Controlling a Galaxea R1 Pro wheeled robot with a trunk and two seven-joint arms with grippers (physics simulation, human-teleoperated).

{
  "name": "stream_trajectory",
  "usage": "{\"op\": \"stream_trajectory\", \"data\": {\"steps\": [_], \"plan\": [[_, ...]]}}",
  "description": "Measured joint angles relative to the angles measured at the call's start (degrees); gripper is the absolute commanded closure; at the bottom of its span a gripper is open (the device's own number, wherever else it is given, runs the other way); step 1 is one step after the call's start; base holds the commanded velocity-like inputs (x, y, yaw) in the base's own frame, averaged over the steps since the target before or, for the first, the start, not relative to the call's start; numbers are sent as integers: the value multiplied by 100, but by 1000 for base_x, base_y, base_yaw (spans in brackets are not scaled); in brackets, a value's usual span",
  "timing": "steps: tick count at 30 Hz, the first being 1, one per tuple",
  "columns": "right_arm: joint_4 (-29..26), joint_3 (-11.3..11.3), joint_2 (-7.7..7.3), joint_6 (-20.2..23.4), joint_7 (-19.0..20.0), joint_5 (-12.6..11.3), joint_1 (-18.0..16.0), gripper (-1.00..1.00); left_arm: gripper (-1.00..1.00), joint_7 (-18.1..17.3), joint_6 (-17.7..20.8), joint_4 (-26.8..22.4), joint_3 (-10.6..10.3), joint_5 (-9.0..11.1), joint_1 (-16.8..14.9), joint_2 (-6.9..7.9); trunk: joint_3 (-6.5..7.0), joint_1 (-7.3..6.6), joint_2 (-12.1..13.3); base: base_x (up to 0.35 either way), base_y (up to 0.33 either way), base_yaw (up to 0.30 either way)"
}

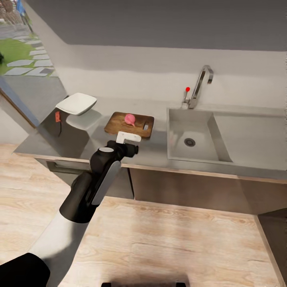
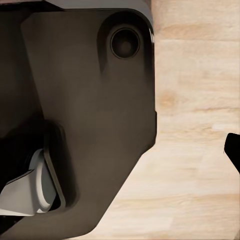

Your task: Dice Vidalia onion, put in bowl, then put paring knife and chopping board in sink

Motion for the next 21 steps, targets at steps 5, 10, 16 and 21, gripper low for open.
{"op": "stream_trajectory", "data": {"steps": [5,10,16,21], "plan": [[0,-5,-4,0,0,0,0,-100,-100,0,0,11,0,0,0,3,0,0,0,-339,0,0],[0,-7,-4,0,0,0,0,-100,-100,0,0,50,0,7,0,7,0,0,0,-339,0,0],[0,-7,1,0,-1,0,0,-100,-100,-6,0,271,-7,13,0,41,0,0,0,-339,0,0],[-5,-7,1,-89,0,-8,0,-100,-100,-29,-6,871,-19,37,2,68,0,1,1,-339,0,0]]}}
